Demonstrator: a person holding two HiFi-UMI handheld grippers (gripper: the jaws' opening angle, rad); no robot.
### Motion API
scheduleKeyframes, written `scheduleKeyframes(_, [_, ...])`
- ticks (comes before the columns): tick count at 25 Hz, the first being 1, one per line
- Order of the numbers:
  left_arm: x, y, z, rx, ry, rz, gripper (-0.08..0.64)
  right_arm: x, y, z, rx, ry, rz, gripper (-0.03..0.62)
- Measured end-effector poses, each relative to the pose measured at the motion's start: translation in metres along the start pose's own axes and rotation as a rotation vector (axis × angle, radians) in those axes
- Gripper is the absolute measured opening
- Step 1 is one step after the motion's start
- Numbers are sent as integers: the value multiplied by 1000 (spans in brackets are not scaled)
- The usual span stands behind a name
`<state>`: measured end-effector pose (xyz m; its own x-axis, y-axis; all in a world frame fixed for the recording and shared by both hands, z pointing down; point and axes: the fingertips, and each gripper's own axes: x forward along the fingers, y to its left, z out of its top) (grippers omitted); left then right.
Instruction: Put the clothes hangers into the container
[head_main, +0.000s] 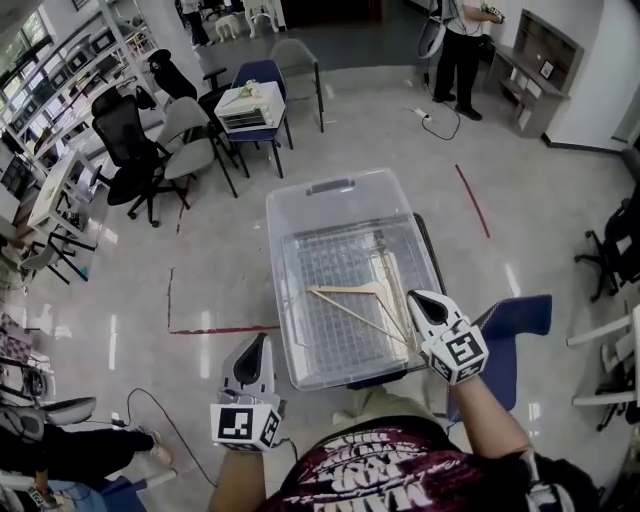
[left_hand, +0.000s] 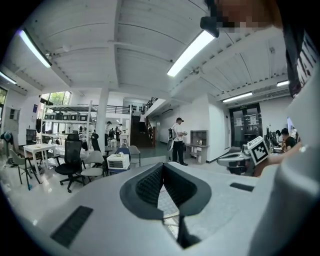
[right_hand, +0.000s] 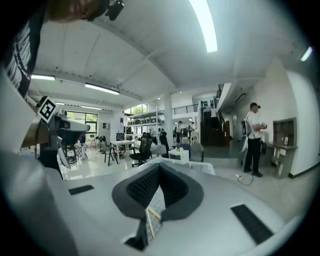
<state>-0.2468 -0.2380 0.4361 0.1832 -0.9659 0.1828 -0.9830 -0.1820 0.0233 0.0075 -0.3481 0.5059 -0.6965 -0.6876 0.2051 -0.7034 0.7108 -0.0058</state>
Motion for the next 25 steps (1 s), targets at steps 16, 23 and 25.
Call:
scheduleKeyframes(16, [-78, 4, 16, 1, -93, -30, 6, -97, 62, 71, -82, -90, -67, 3])
scheduleKeyframes(23, [-94, -9, 8, 12, -110, -58, 6, -108, 85, 67, -89, -85, -60, 4])
scheduleKeyframes(25, [-98, -9, 4, 13, -112, -60, 6, -109, 90, 68, -97, -89, -57, 4])
